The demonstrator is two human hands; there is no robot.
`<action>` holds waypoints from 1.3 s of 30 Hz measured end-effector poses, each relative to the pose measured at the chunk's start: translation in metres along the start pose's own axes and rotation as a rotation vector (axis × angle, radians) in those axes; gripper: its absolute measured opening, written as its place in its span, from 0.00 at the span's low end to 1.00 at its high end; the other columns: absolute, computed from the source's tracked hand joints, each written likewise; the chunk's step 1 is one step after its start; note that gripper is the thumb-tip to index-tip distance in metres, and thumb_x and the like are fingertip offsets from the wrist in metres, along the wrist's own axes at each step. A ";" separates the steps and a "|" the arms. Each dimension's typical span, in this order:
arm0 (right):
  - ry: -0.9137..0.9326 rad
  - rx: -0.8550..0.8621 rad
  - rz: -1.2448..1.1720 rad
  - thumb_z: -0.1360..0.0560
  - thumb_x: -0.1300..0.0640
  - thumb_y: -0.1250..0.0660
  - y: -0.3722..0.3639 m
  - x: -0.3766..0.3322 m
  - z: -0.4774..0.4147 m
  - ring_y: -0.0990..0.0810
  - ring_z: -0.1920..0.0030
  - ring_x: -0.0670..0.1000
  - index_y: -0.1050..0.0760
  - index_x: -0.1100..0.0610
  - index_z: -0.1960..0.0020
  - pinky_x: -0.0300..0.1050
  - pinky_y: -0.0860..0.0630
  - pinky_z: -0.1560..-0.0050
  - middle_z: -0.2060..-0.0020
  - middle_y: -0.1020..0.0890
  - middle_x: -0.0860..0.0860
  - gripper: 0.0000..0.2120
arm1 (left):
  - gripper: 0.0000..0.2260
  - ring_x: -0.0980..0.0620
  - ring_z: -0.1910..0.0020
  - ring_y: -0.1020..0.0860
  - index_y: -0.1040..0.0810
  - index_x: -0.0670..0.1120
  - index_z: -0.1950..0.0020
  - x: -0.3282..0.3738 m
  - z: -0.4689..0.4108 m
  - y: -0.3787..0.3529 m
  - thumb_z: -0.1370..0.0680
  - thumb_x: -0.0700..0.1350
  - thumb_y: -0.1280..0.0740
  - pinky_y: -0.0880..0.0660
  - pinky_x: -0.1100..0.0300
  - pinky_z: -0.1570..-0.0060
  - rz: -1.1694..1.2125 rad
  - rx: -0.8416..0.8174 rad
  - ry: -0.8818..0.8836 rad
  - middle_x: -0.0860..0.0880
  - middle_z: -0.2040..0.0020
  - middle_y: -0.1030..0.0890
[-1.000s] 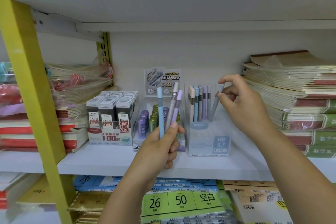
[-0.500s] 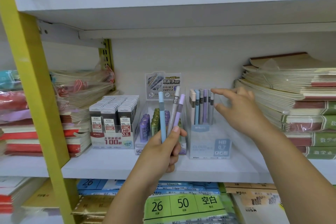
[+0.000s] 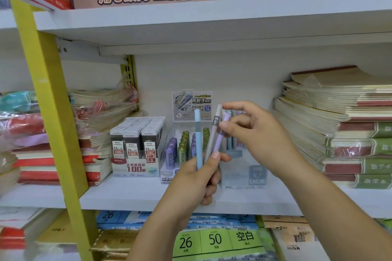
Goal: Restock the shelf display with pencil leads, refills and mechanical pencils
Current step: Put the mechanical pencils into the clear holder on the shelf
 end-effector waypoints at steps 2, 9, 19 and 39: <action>-0.015 0.097 -0.089 0.25 0.60 0.31 0.005 0.002 -0.002 0.17 0.62 0.45 0.25 0.50 0.45 0.39 0.27 0.59 0.64 0.15 0.51 0.11 | 0.15 0.56 0.74 0.36 0.16 0.55 0.48 -0.001 0.001 0.000 0.26 0.62 0.34 0.38 0.65 0.76 -0.002 0.012 -0.001 0.53 0.68 0.29; 0.224 0.504 -0.046 0.24 0.56 0.31 0.070 -0.007 -0.002 0.16 0.58 0.45 0.29 0.43 0.51 0.34 0.22 0.61 0.59 0.15 0.49 0.10 | 0.18 0.56 0.75 0.39 0.20 0.52 0.50 -0.006 -0.002 0.014 0.28 0.64 0.35 0.40 0.66 0.77 0.008 0.147 0.011 0.56 0.74 0.37; 0.173 0.277 0.450 0.23 0.58 0.32 0.043 0.041 -0.015 0.22 0.57 0.35 0.29 0.46 0.51 0.26 0.30 0.62 0.62 0.19 0.39 0.08 | 0.14 0.57 0.77 0.40 0.22 0.54 0.57 -0.013 -0.007 0.015 0.19 0.59 0.40 0.42 0.65 0.78 -0.026 0.192 0.038 0.56 0.74 0.36; -0.169 0.104 0.903 0.20 0.49 0.41 0.050 0.072 -0.037 0.42 0.38 0.49 0.31 0.35 0.33 0.43 0.42 0.45 0.37 0.30 0.50 0.17 | 0.14 0.56 0.76 0.40 0.18 0.57 0.52 -0.012 -0.008 0.017 0.23 0.62 0.38 0.41 0.64 0.77 -0.033 0.126 -0.017 0.54 0.72 0.36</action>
Point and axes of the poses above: each hand's wrist, its own z-axis away from the middle knuckle, its own y-axis out of the back of the hand, x = y × z, the point moved 5 cm from there along -z, towards the middle knuckle
